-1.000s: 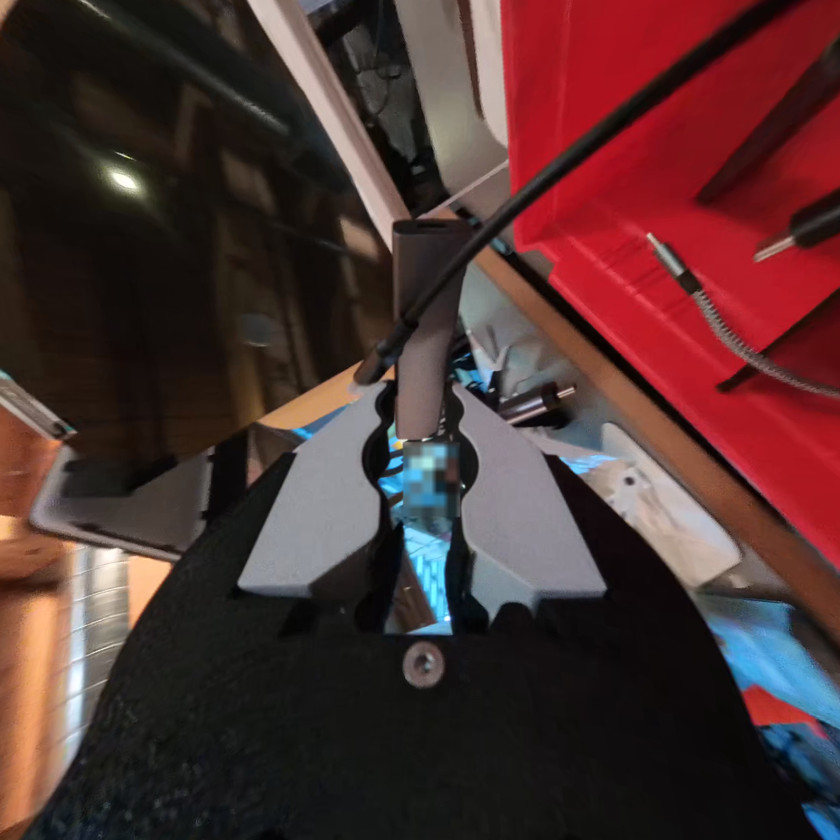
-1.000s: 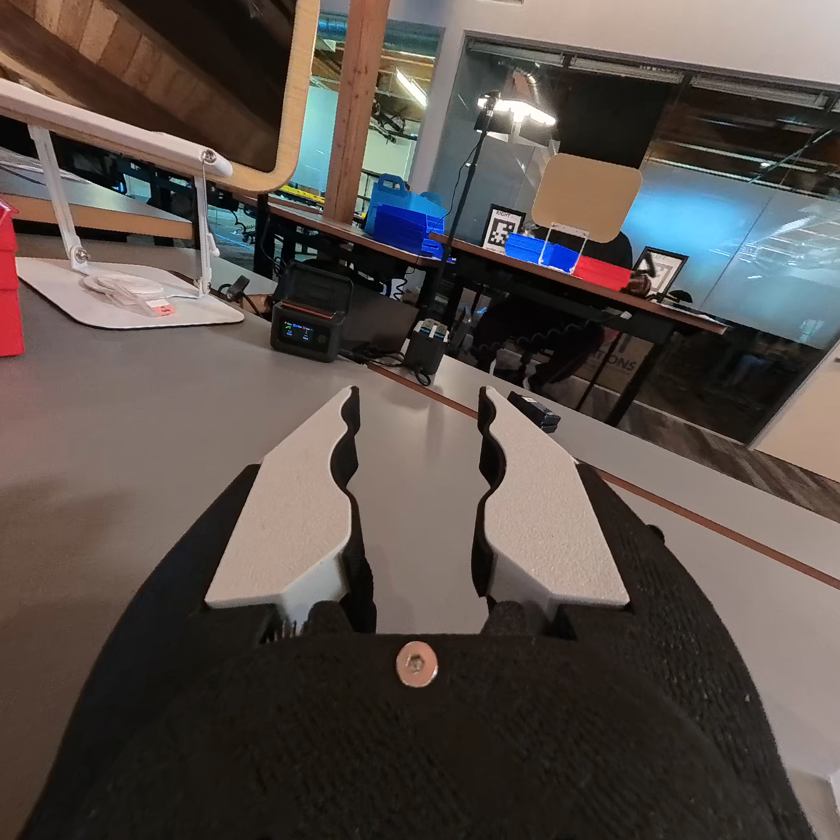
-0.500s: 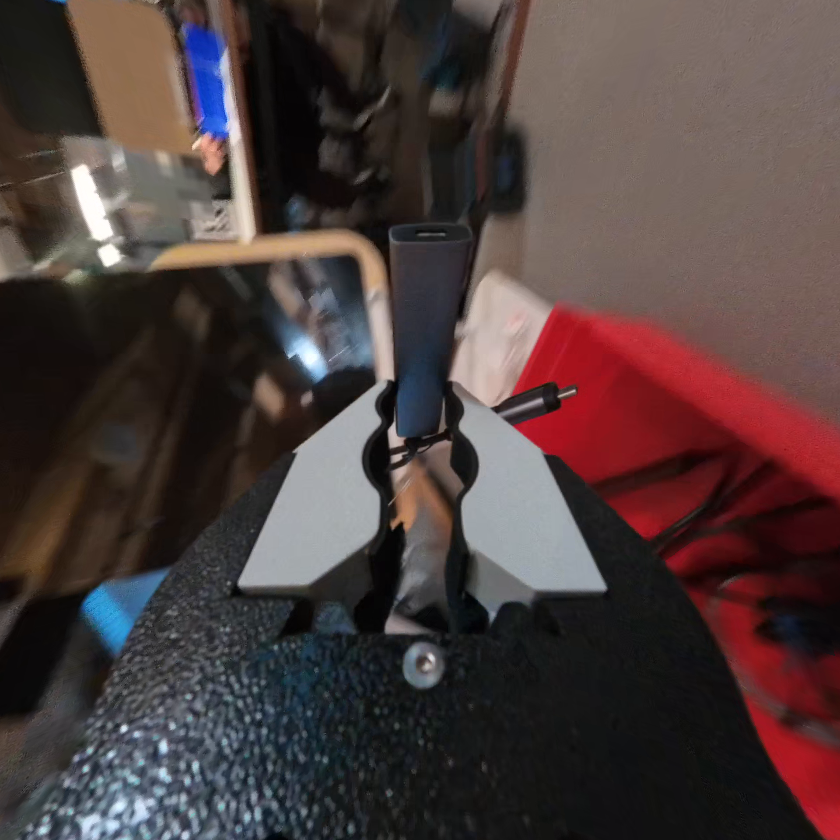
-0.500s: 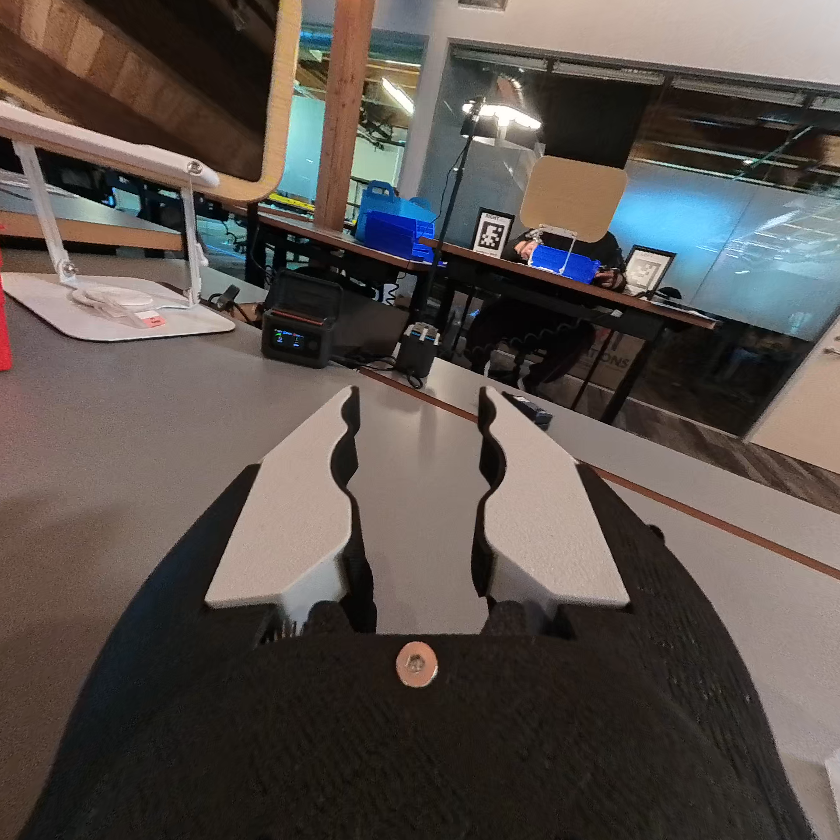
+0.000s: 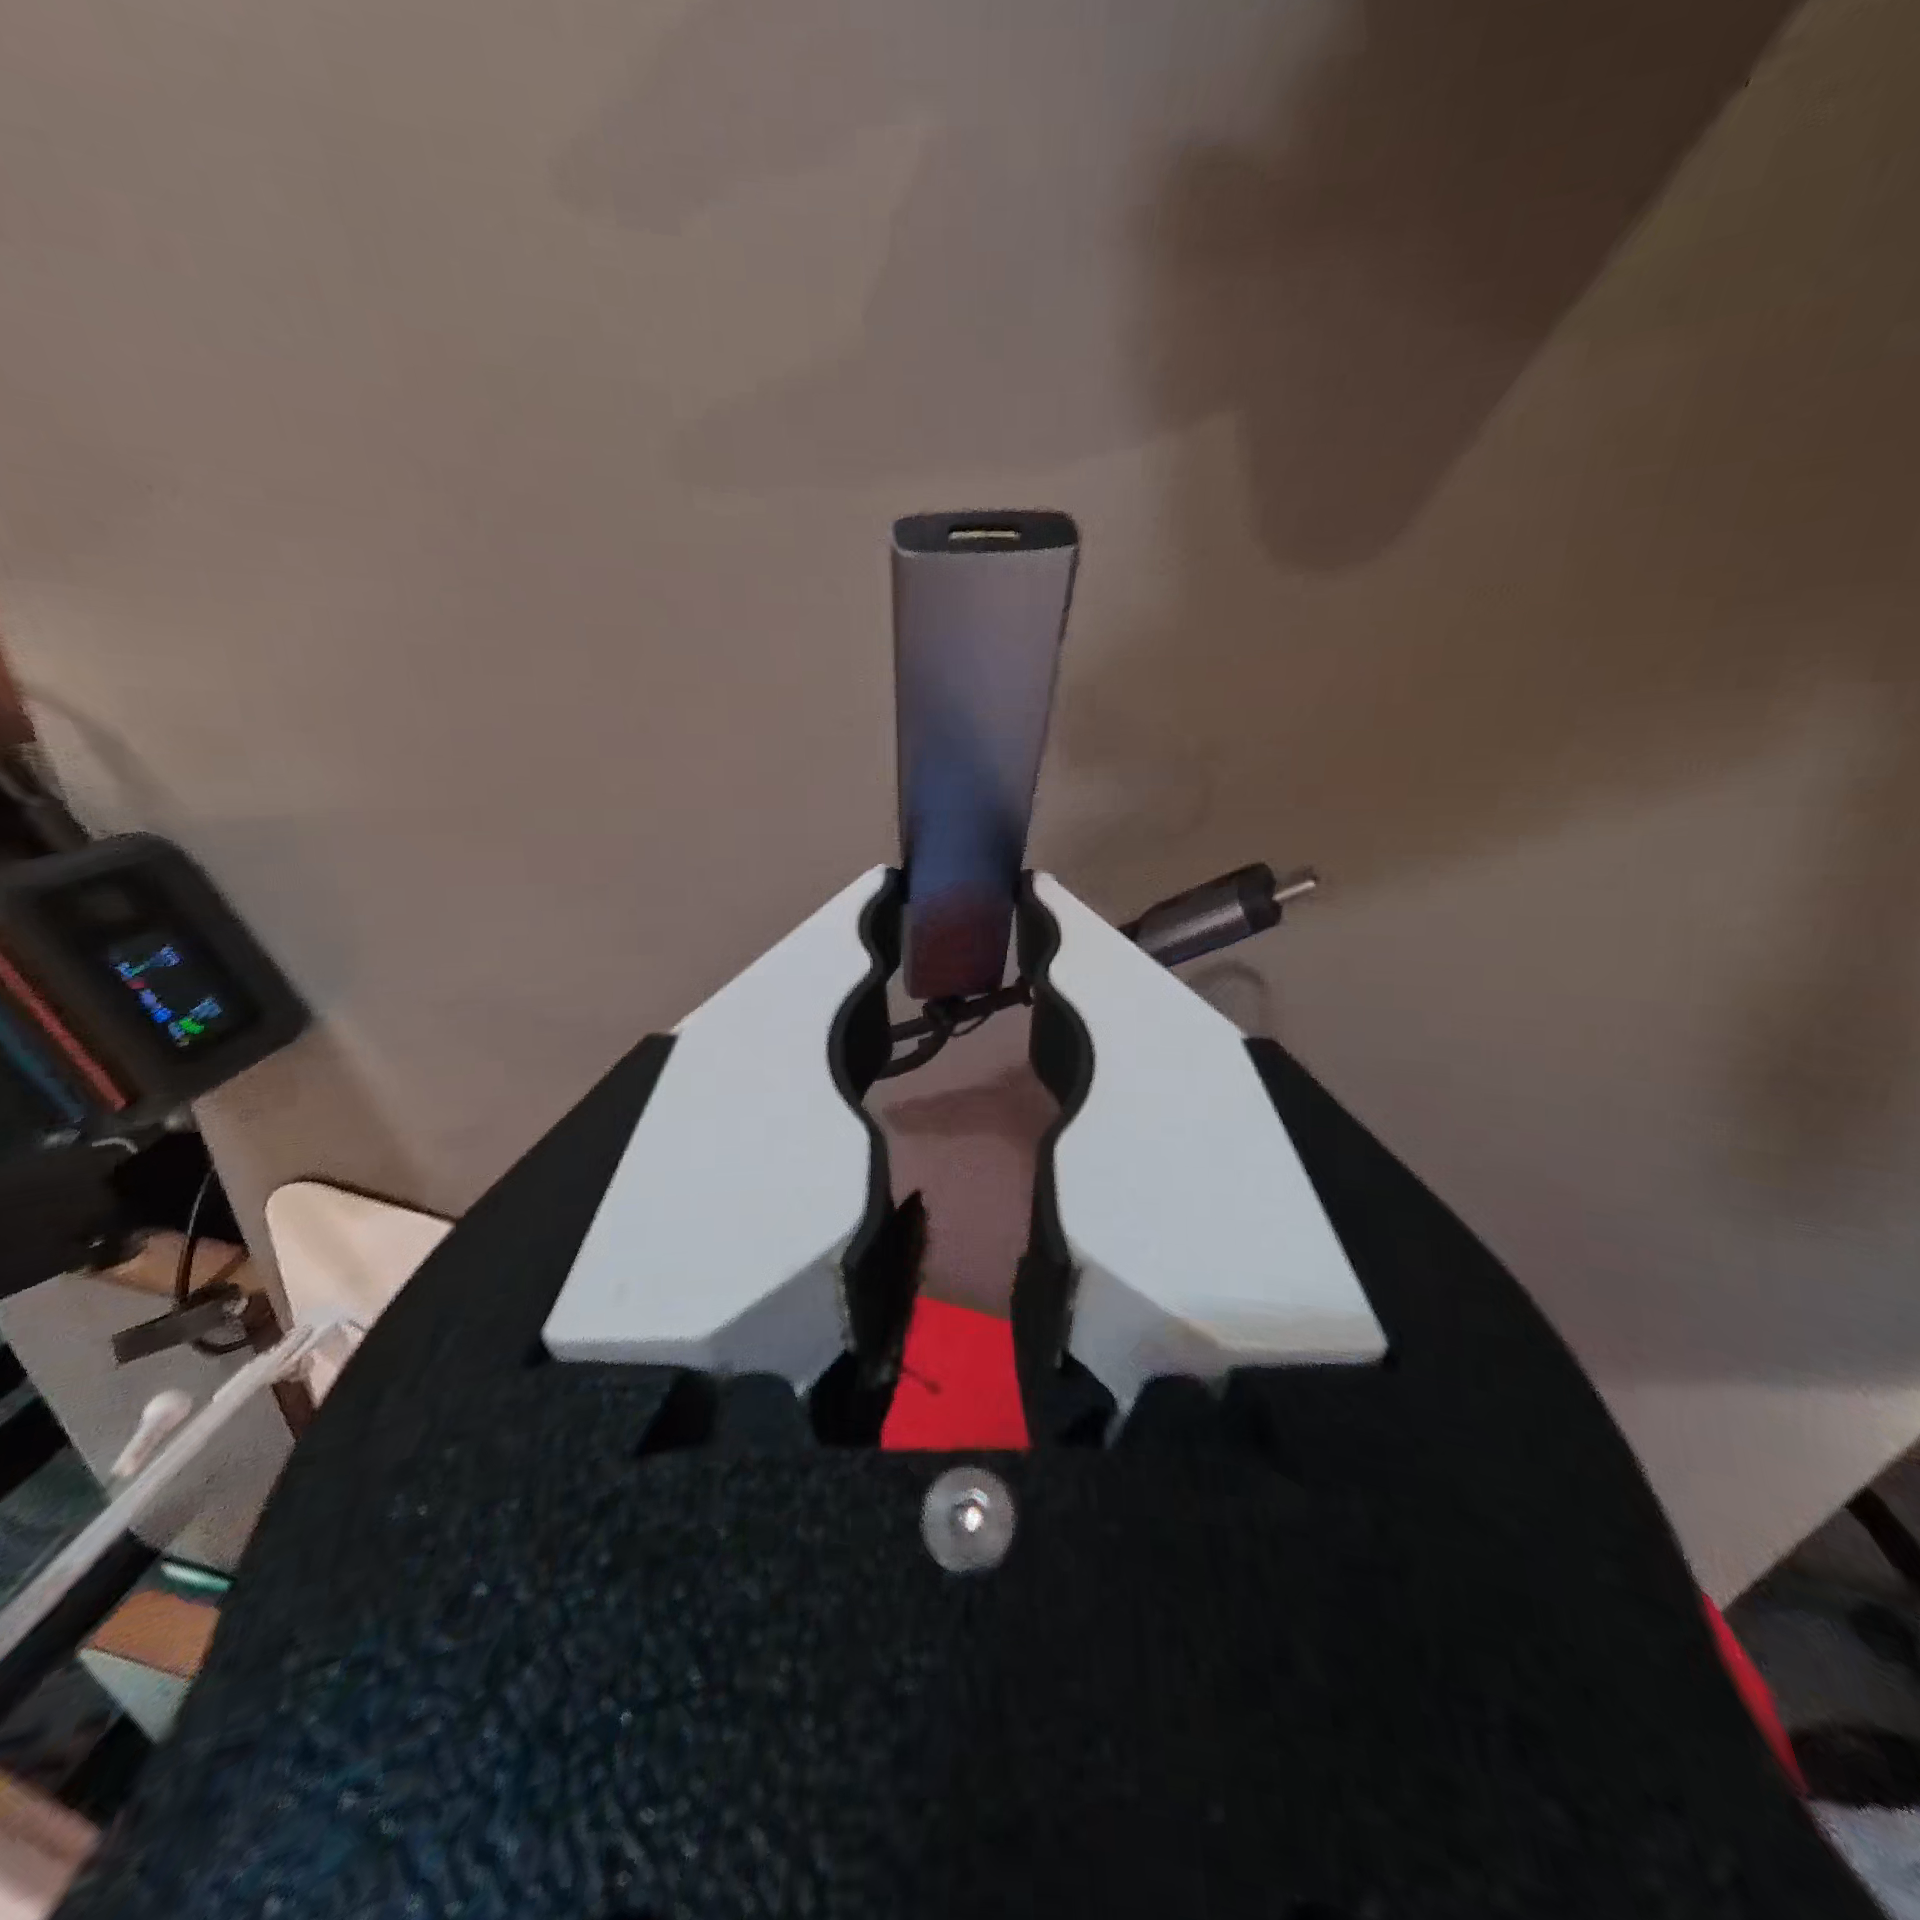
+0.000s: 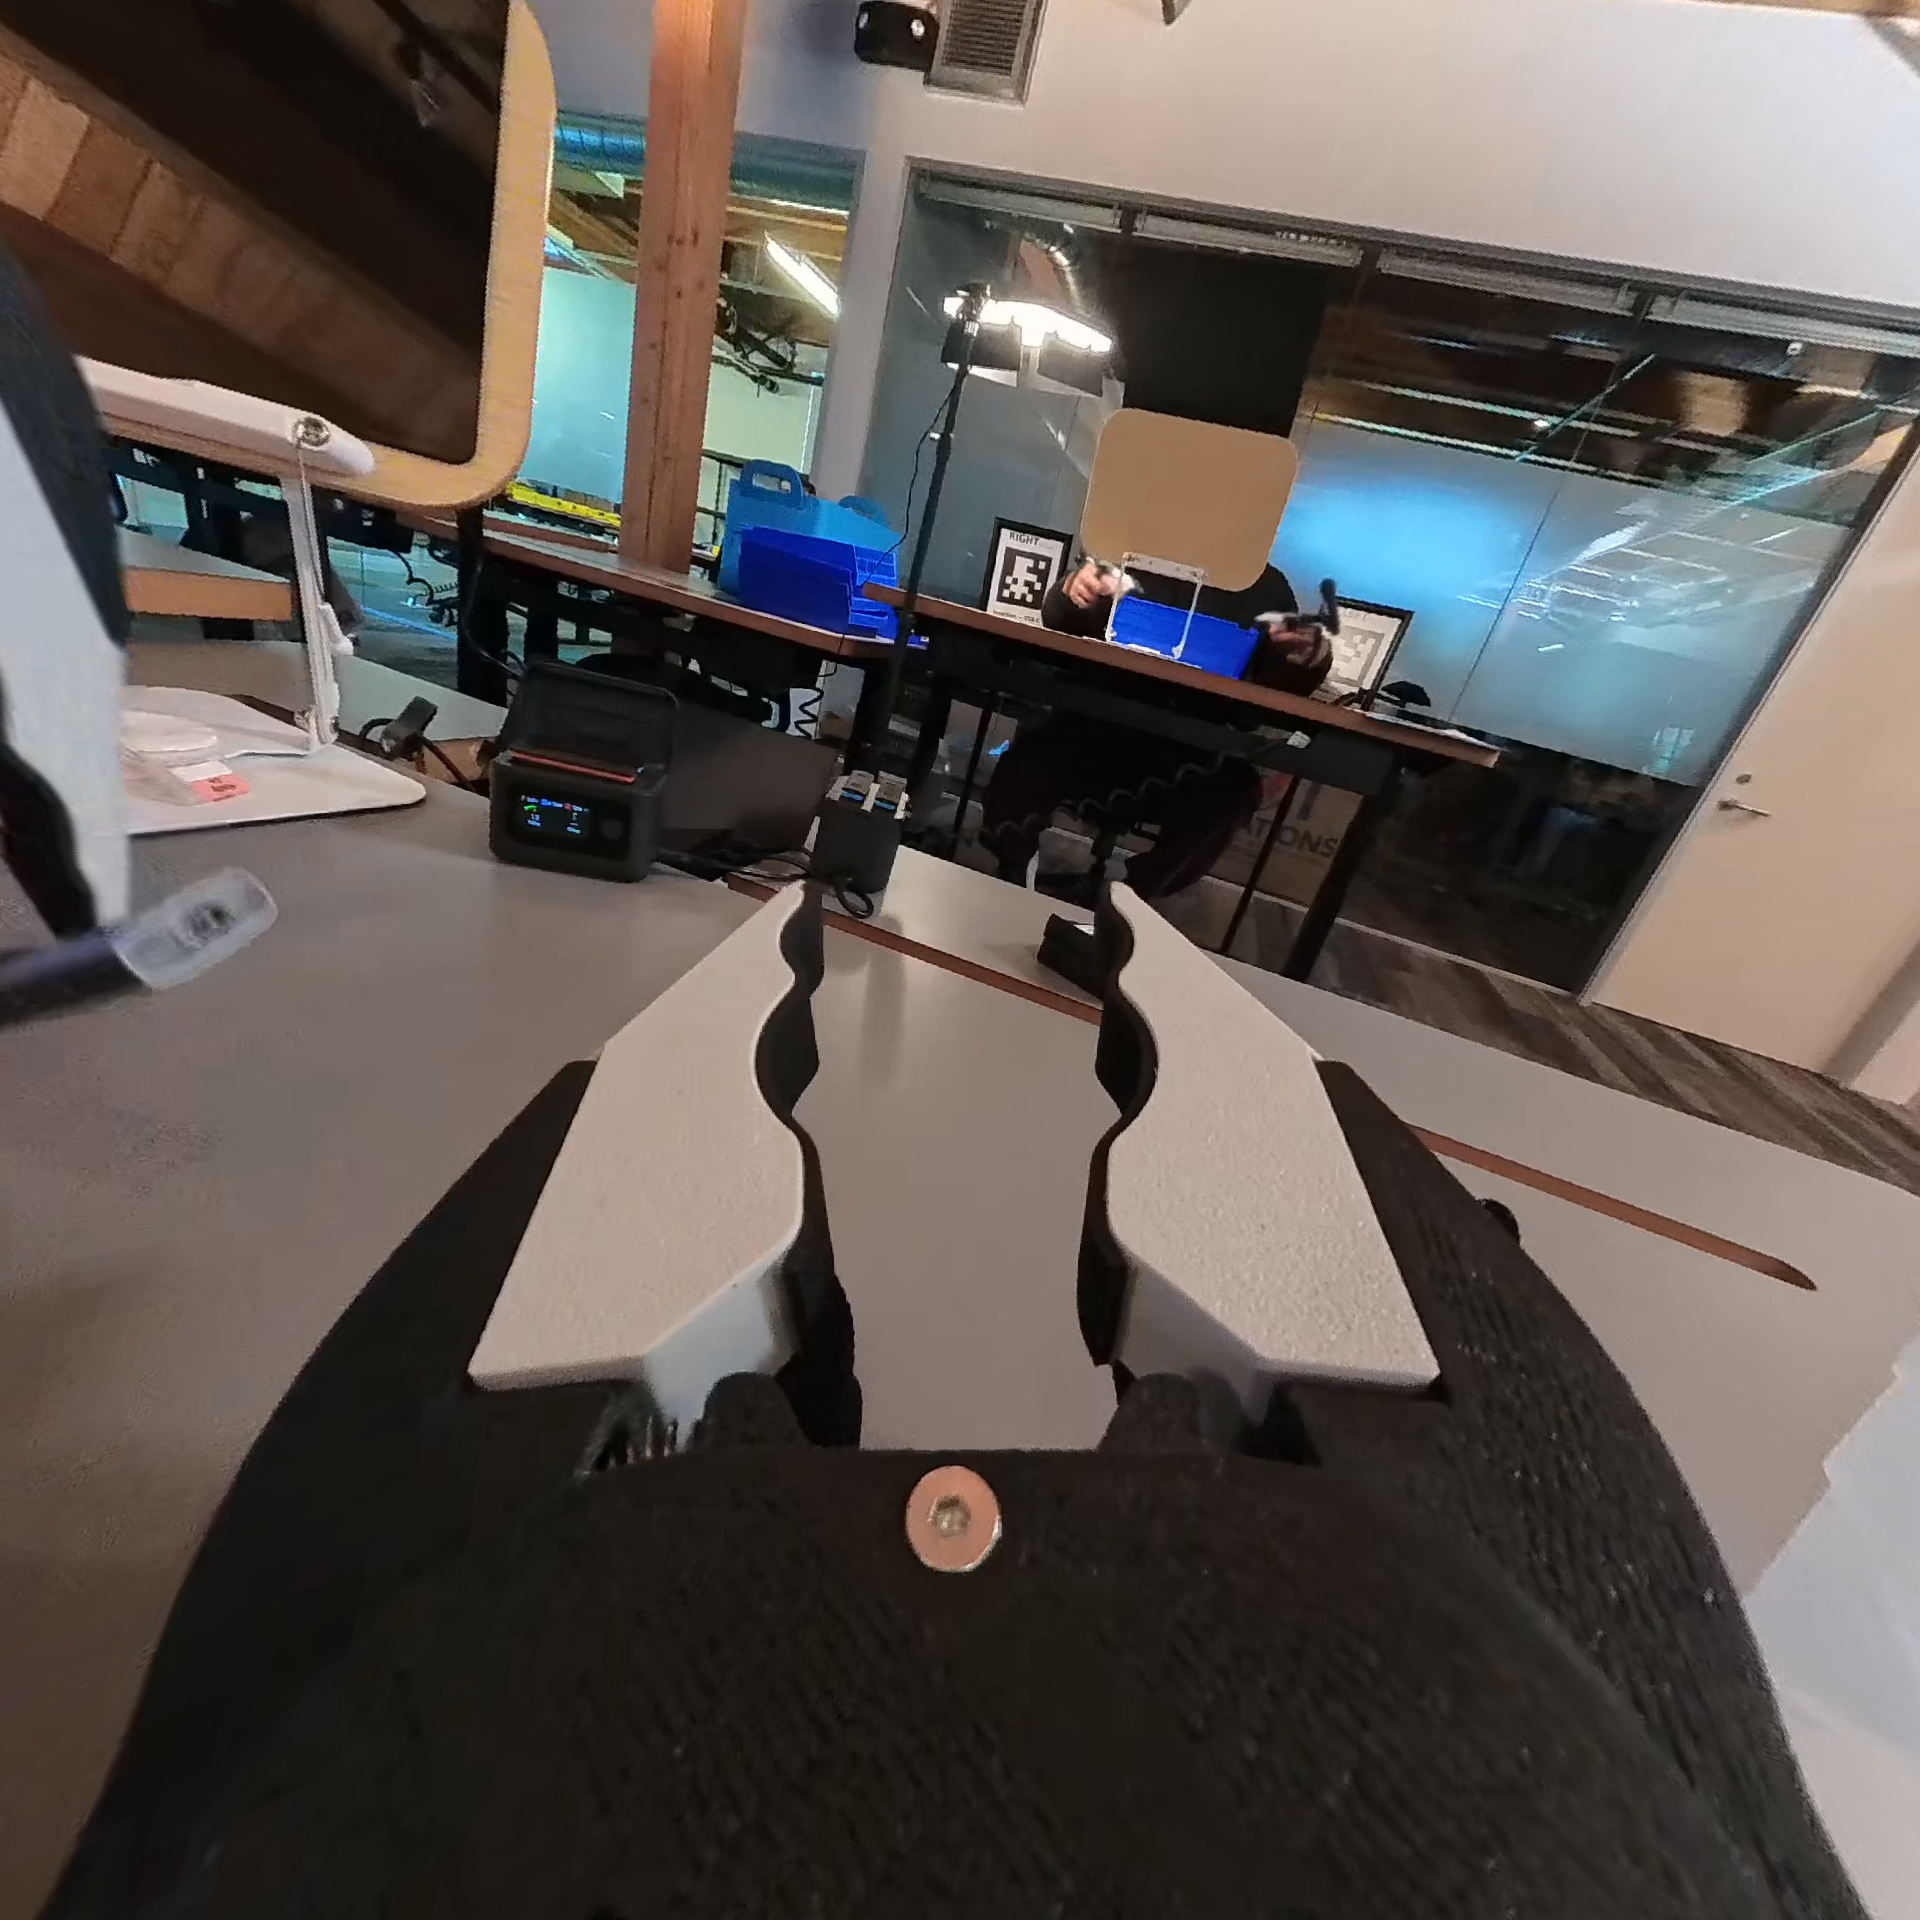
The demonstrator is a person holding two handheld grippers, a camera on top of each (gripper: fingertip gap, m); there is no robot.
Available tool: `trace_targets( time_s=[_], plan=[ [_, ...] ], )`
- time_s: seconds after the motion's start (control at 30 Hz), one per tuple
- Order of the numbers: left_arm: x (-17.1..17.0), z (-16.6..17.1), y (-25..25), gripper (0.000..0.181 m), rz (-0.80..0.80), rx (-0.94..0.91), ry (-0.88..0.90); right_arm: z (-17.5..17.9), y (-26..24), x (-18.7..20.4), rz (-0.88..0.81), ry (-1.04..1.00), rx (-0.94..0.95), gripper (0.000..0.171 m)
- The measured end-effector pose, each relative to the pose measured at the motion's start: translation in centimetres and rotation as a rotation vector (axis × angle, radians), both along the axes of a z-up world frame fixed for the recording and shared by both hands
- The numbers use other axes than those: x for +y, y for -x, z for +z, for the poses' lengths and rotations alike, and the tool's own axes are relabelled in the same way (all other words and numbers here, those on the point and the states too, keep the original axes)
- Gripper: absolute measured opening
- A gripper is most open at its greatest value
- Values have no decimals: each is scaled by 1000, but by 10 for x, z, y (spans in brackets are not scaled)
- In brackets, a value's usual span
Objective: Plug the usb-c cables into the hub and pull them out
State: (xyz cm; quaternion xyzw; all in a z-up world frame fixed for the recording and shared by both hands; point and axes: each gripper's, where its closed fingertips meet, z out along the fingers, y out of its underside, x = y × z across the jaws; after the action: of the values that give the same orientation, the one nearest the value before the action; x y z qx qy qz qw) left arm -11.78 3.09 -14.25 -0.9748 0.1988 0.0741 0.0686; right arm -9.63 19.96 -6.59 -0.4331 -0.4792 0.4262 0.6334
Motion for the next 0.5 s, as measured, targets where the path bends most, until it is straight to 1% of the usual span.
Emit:
trace_targets(
  time_s=[0.13, 0.3, 0.37, 0.4, 0.43, 0.47, 0.5],
  plan=[
    [7, -25, -2, 19, -6, -30, 72, -1, 1, 1, -1, 10, -4, 51],
    [14, -37, -2, 19, -7, -29, 79, -2, 2, 0, -1, 10, -9, 51],
    [13, -42, -7, 19, -1, -71, 91, -2, 2, 1, 0, 15, -9, 51],
    [12, -44, -8, 22, 17, -86, 93, -2, 2, 1, 1, 19, -9, 51],
    [14, -45, -6, 43, 40, -79, 79, -2, 2, 1, 3, 21, -9, 51],
    [15, -46, -3, 56, 60, -71, 73, -2, 2, 1, 3, 21, -10, 51],
    [17, -44, 0, 62, 67, -51, 50, -3, 2, 0, 4, 19, -11, 51]
  ],
)
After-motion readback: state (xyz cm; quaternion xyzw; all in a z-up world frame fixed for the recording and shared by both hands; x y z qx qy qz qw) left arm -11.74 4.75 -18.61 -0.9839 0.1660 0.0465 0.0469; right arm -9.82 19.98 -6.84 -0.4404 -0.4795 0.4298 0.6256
